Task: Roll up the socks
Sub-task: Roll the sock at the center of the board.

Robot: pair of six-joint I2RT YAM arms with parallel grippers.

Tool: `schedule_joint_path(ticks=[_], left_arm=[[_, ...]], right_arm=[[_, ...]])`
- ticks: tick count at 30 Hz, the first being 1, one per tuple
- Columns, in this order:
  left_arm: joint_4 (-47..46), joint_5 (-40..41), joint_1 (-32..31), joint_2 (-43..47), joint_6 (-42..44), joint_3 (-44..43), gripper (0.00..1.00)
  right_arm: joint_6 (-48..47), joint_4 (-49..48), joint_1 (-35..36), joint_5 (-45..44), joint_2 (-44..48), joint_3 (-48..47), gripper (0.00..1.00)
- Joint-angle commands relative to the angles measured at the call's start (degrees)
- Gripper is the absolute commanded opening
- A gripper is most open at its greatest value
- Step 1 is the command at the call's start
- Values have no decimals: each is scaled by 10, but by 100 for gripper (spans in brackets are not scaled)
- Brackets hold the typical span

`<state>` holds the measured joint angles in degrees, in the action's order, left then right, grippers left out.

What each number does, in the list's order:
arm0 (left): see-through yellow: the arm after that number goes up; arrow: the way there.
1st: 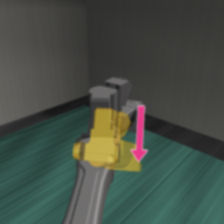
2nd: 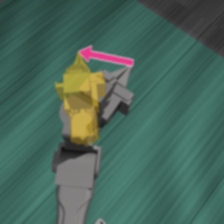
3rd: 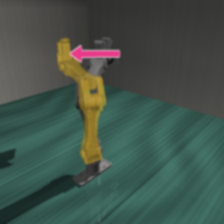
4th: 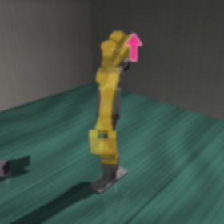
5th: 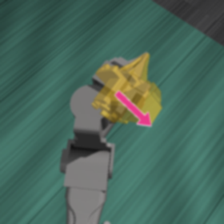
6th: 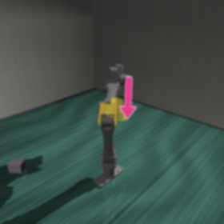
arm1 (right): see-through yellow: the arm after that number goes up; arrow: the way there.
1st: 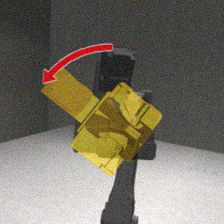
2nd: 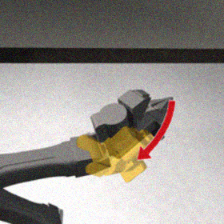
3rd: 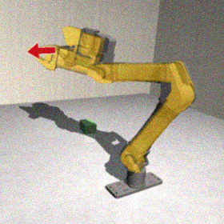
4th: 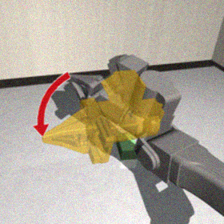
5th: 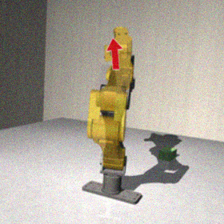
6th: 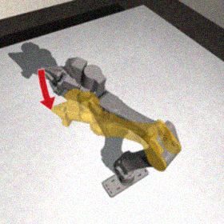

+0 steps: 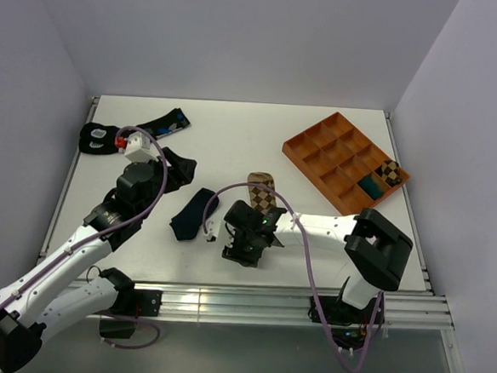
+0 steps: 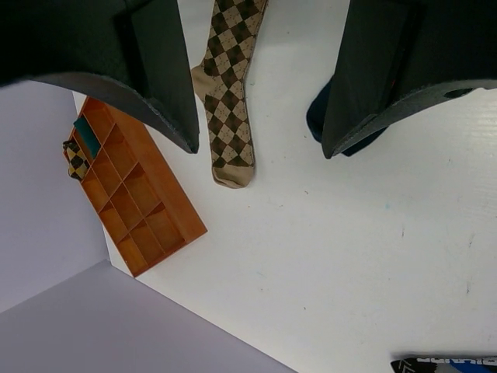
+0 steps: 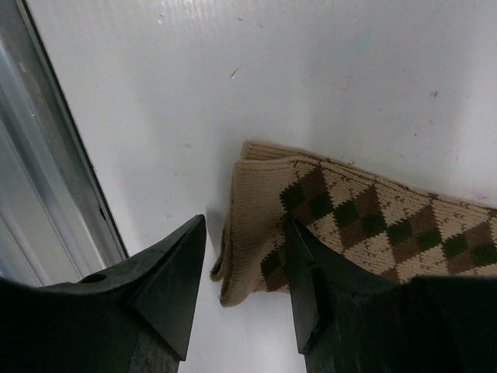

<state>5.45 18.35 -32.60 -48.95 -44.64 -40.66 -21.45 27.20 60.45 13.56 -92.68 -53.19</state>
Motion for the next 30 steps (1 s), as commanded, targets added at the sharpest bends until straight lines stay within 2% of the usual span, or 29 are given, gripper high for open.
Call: schedule_joint_path(ticks=[1,12,14,15,18,20,23,27,30], left_arm=[[-2,8,3,7,9,-15,70],[-12,-2,6,-11,13,-6,70],[-16,-2,6,-13,12,-2,71],[-17,-2,6,-15,11,0,70],[-20,-1,5,-17,10,8,71],[-22,0,6,-18,8,11,71],[-28,-4,6,-16,5,20,70],[-50,-26,5,-9,10,58,66],[-124,-71,5,-4,17,104,60]], right_arm=[[15,-14,7,-20,-10,-10,53],[19,-14,8,-41,-22,-2,57],[17,-14,6,-38,-28,-1,50],[12,-13,5,-35,-29,-2,43],[3,-13,-11,-18,-29,-1,39],[-6,-9,-33,-3,-29,-5,30],[-27,8,-70,44,-35,-18,22],[-67,78,-140,191,-64,-73,20],[-94,123,-193,255,-95,-103,19]])
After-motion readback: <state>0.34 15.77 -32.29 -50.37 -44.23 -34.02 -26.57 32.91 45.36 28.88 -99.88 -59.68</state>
